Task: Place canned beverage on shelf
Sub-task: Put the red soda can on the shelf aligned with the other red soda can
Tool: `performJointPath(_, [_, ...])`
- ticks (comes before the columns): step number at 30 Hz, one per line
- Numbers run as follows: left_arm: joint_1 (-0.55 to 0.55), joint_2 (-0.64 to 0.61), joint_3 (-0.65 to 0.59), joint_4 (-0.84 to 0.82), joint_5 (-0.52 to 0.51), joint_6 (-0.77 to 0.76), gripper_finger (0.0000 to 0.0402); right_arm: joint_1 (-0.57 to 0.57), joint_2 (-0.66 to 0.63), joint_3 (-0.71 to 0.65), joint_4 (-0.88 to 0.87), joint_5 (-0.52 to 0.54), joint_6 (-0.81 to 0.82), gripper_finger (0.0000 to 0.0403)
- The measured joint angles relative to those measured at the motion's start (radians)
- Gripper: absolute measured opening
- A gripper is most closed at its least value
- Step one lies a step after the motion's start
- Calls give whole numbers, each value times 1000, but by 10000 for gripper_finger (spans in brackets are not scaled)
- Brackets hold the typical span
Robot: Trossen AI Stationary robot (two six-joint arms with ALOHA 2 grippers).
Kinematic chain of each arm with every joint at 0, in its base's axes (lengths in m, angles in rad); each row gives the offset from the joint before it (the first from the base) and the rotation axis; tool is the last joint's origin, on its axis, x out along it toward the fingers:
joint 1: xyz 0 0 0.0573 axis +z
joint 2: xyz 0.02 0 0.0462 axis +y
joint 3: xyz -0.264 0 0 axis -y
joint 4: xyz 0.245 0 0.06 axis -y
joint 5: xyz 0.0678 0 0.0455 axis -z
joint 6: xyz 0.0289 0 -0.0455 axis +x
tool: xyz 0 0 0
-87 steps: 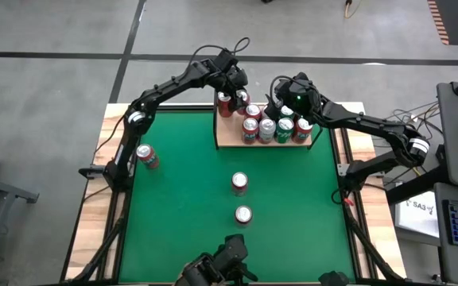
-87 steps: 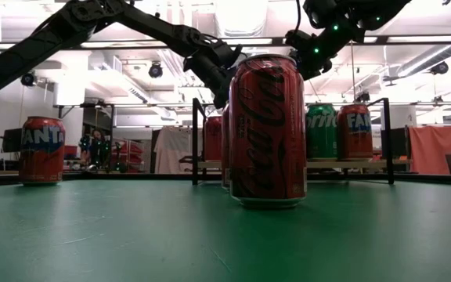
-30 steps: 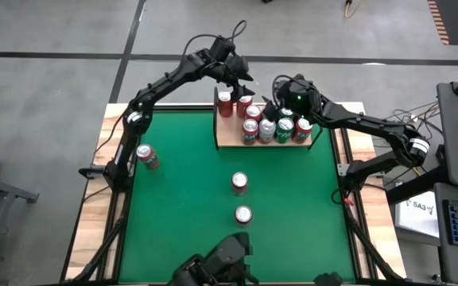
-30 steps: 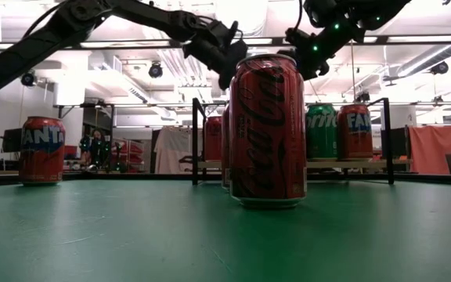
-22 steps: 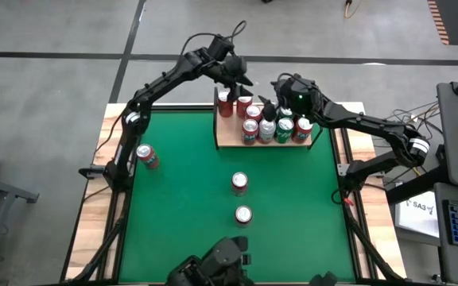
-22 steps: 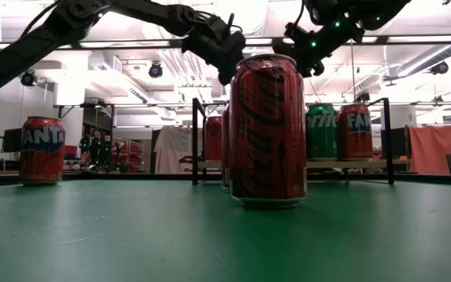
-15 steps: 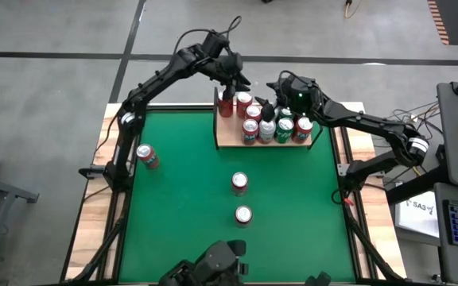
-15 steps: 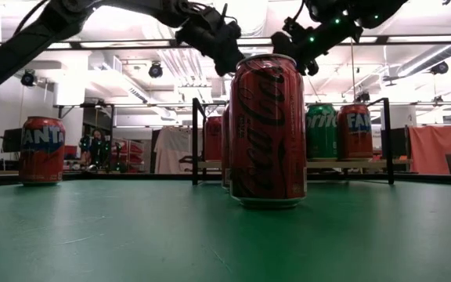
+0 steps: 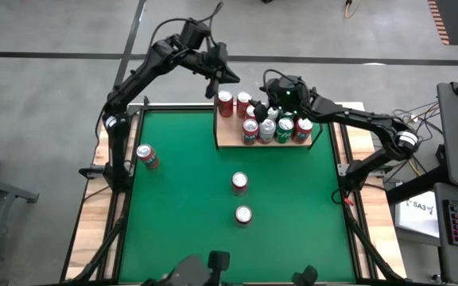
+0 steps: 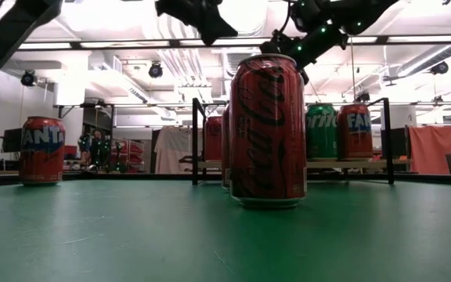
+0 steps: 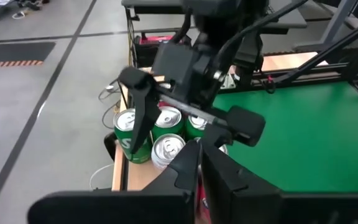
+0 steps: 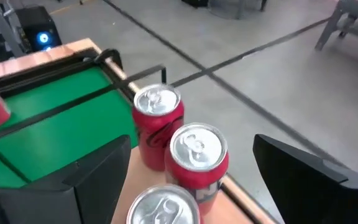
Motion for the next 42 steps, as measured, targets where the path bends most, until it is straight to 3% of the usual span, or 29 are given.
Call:
performJointPath(9, [14,-78,-37,-8,-2,-5,0,5,43,30,-20,-106,9,326])
performJointPath(15, [18,-153,-155,50,-10,-26,0,5,46,30,-20,-121,-39,325])
performJointPath(18, [23,-230,-262,130,-26,-52,0,6,46,31,-19,-121,-74,324])
performJointPath(23, [18,-421,-535,330,-136,-101,0,9,46,31,30,-114,-167,324])
performJointPath(29, [14,-654,-846,601,-178,-163,0,10,46,31,79,-123,-85,317])
performJointPath(32, [14,-741,-945,669,-214,-176,0,19,46,31,100,-133,-85,267])
performJointPath(40, [15,-857,-1088,713,-220,-161,0,23,49,73,116,-111,2,32])
performJointPath(42, [15,-868,-1129,735,-220,-158,0,23,61,113,64,-110,8,19])
